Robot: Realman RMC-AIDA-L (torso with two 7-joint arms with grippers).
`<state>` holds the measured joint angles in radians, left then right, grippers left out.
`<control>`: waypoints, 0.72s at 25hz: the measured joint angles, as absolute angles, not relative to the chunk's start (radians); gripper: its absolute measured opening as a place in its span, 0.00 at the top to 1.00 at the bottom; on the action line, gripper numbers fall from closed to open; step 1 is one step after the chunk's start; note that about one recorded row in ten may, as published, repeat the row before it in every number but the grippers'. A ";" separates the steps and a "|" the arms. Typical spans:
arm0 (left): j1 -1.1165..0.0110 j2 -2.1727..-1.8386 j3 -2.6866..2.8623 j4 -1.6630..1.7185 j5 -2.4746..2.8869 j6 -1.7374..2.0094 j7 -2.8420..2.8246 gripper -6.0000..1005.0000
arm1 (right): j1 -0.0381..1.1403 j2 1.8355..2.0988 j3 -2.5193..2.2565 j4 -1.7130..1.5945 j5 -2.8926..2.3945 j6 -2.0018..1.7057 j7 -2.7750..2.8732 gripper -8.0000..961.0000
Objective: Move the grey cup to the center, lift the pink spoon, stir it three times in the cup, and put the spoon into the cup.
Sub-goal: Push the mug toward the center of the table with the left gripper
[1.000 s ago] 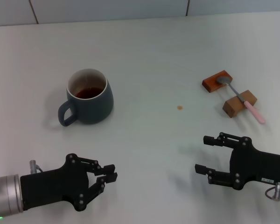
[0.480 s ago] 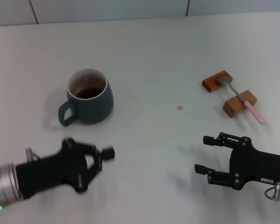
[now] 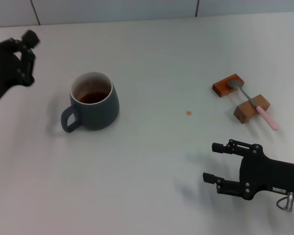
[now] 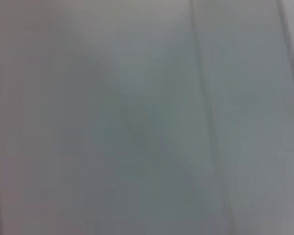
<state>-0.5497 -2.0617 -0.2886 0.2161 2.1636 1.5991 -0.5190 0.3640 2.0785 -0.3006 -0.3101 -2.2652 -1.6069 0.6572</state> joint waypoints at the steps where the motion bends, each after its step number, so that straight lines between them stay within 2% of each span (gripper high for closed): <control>1: -0.559 -2.061 -0.291 0.226 2.153 1.563 -0.485 1.00 | 0.363 2.079 -0.301 -0.306 -2.265 -1.607 0.657 0.24; 6: -0.598 -2.061 -0.284 0.244 2.135 1.365 -0.252 0.99 | 0.359 2.079 -0.299 -0.295 -2.261 -1.608 0.657 0.24; 18: -0.628 -2.064 -0.246 0.200 2.145 1.186 0.033 0.99 | 0.362 2.079 -0.299 -0.296 -2.250 -1.613 0.656 0.24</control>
<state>-0.6279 -2.0642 -0.2460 0.1996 2.1446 1.1858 0.0328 0.3622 2.0785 -0.2990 -0.2960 -2.2505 -1.6132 0.6565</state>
